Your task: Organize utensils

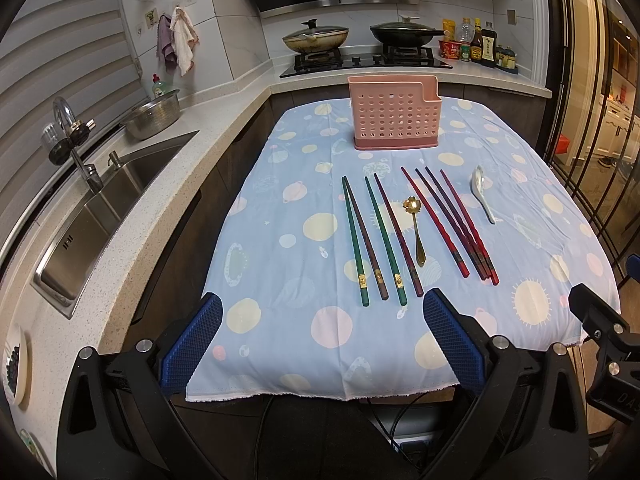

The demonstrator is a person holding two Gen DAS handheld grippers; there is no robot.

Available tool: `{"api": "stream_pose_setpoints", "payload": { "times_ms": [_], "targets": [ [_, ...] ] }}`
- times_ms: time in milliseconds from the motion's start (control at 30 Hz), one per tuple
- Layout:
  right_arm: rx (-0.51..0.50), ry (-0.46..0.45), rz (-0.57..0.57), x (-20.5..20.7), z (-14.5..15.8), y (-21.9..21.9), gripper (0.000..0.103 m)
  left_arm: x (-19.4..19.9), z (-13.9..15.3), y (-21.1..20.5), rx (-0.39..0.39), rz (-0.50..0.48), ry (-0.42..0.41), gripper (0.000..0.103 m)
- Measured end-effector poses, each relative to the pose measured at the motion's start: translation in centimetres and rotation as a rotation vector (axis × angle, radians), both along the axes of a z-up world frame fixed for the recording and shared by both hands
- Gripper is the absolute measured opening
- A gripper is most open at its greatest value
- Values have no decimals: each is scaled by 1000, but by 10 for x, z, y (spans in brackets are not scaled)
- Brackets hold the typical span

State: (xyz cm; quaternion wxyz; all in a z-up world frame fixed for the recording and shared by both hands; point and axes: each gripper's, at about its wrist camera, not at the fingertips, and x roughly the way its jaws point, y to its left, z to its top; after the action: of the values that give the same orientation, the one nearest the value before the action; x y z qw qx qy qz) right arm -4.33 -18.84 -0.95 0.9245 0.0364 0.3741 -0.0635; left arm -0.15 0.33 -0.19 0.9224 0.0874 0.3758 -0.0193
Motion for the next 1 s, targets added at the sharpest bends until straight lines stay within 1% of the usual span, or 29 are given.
{"api": "stream_pose_setpoints", "payload": {
  "times_ms": [633, 800, 1000],
  "targets": [
    [5, 4, -4, 0, -1, 0, 96, 0, -3, 2, 0, -1, 5, 96],
    [13, 11, -4, 0, -7, 2, 96, 3, -9, 1, -12, -8, 29, 96],
    [27, 24, -8, 5, -10, -5, 96, 11, -13, -5, -5, -7, 47, 96]
  ]
}}
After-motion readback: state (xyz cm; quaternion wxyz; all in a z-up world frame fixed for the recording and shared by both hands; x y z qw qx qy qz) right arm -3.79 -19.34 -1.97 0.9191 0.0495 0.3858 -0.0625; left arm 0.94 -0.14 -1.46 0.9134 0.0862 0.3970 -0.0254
